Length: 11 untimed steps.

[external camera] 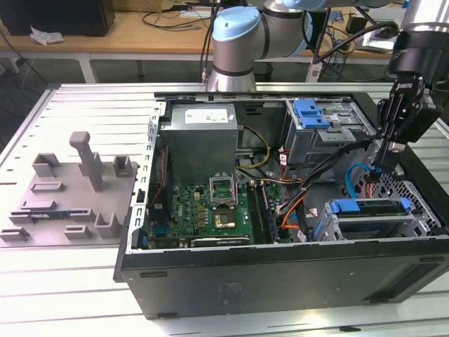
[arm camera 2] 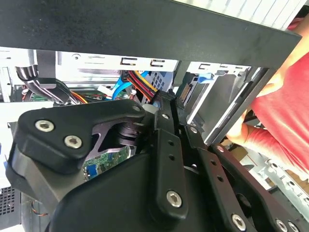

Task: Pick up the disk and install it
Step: 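Insert the first disk wire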

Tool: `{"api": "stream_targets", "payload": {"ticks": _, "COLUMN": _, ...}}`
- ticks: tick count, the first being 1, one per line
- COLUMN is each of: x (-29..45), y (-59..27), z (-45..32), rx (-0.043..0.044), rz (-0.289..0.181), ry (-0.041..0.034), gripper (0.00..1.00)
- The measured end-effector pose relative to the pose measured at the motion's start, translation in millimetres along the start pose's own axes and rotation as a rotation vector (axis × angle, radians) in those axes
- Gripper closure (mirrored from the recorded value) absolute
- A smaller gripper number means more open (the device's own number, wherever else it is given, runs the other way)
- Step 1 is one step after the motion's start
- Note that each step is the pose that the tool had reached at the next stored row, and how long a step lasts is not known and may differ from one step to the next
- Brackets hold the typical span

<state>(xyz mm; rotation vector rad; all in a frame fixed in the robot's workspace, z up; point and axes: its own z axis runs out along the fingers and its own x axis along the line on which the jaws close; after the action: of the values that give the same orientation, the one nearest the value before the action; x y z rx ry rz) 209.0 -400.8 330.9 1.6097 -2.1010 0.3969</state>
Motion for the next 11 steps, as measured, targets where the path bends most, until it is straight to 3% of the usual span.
{"api": "stream_targets", "payload": {"ticks": 5, "x": -0.2, "y": 0.1, "z": 0.0, "rx": 0.0000, "rz": 0.000, "ry": -0.0001, "gripper": 0.84}}
{"api": "stream_targets", "payload": {"ticks": 6, "x": 0.1, "y": 0.0, "z": 0.1, "rx": -0.0007, "rz": 0.000, "ry": -0.0029, "gripper": 0.84}}
{"api": "stream_targets", "payload": {"ticks": 9, "x": 3.8, "y": 0.1, "z": 1.2, "rx": -0.0039, "rz": -0.004, "ry": -0.0236, "gripper": 0.84}}
{"api": "stream_targets", "payload": {"ticks": 11, "x": 6.9, "y": 0.3, "z": 0.2, "rx": -0.0052, "rz": -0.005, "ry": -0.0330, "gripper": 0.84}}
